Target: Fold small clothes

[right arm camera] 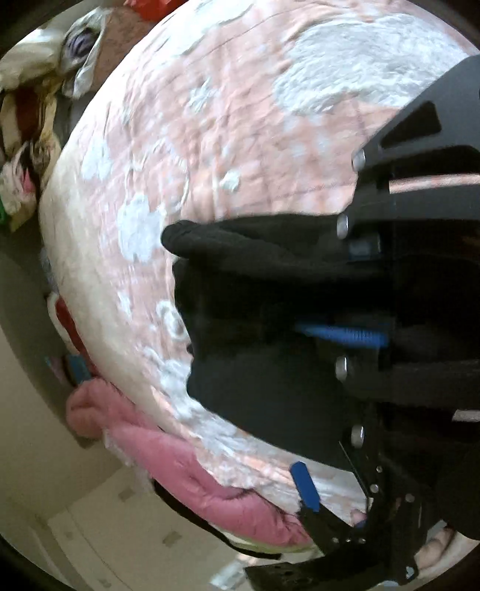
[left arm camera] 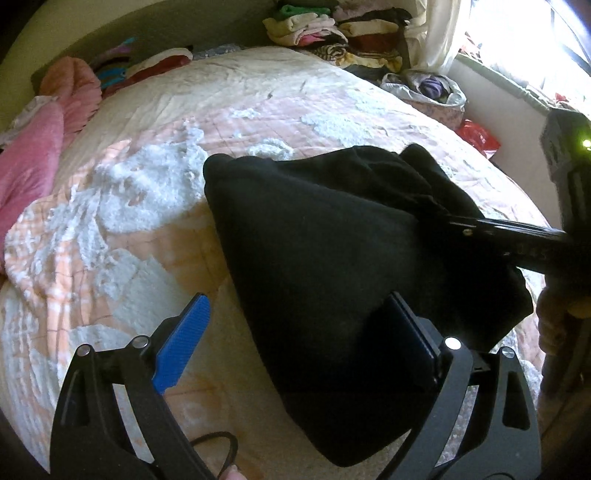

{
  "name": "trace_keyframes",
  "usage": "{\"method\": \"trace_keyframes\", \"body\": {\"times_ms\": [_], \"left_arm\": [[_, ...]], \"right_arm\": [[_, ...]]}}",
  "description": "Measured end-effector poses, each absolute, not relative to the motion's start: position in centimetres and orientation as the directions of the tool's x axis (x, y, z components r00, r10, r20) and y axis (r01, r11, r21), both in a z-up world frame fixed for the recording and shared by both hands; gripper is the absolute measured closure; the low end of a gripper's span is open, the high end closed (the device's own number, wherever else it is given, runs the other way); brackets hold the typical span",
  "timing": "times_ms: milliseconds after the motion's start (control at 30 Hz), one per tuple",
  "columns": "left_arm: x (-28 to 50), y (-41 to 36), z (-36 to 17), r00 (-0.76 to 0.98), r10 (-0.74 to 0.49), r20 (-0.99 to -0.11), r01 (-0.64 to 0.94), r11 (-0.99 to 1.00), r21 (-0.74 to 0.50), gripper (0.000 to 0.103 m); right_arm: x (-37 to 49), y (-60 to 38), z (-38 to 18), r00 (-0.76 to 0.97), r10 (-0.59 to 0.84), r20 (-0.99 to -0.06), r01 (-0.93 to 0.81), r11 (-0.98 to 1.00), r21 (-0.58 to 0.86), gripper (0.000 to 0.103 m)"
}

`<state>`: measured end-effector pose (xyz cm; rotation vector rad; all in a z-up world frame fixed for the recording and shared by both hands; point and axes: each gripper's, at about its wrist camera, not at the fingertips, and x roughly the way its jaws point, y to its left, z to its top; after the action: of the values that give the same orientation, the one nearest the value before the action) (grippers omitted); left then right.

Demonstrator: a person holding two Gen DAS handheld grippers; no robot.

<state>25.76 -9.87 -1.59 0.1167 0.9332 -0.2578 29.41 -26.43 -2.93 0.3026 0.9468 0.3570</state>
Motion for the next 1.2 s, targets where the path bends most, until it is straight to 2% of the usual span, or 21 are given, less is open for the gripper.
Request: {"method": "trace_keyframes", "body": {"times_ms": [33,167,467,633,833,1000,1067,1200], "left_arm": [[25.7,-9.8,-1.6,0.569,-0.166,-0.806,0.267,0.964,-0.010,0.015],[25.5,-9.5,-1.4,0.569,-0.167,-0.805,0.265,0.964,-0.013,0.015],[24.3,-8.9,-1.0,0.575,-0.171,-0.800,0.260,0.965,-0.020,0.015],[23.8,-8.6,-0.8,0.574,-0.173,-0.800,0.260,0.965,-0.022,0.015],[23.1,-8.3,-0.6,0.570,-0.181,-0.801,0.258,0.966,-0.035,0.015],[22.5,-8.1,-0.3,0.578,-0.178,-0.796,0.256,0.966,-0.030,0.015],[22.2,-7.9,0.0,0.583,-0.178,-0.793,0.252,0.967,-0.032,0.012],[21.3,-7.4,0.8,0.595,-0.186,-0.782,0.247,0.968,-0.042,0.011]], "right_arm": [[28.8,-26.9,-2.7,0.542,0.419,-0.729,-0.148,0.901,0.408,0.048],[26.5,-27.6,-1.6,0.564,0.428,-0.706,-0.159,0.895,0.416,0.047],[23.1,-27.1,-1.0,0.568,0.436,-0.698,-0.162,0.891,0.424,0.037],[22.5,-26.9,-1.0,0.573,0.367,-0.733,-0.125,0.923,0.365,0.025],[22.6,-26.9,-2.6,0.551,0.242,-0.798,-0.047,0.965,0.259,0.025],[20.9,-26.8,-1.2,0.605,0.241,-0.759,-0.060,0.964,0.258,0.024],[19.8,-26.8,-0.1,0.634,0.242,-0.734,-0.068,0.963,0.259,0.021],[18.1,-26.7,1.7,0.678,0.247,-0.692,-0.085,0.962,0.260,0.012]]}}
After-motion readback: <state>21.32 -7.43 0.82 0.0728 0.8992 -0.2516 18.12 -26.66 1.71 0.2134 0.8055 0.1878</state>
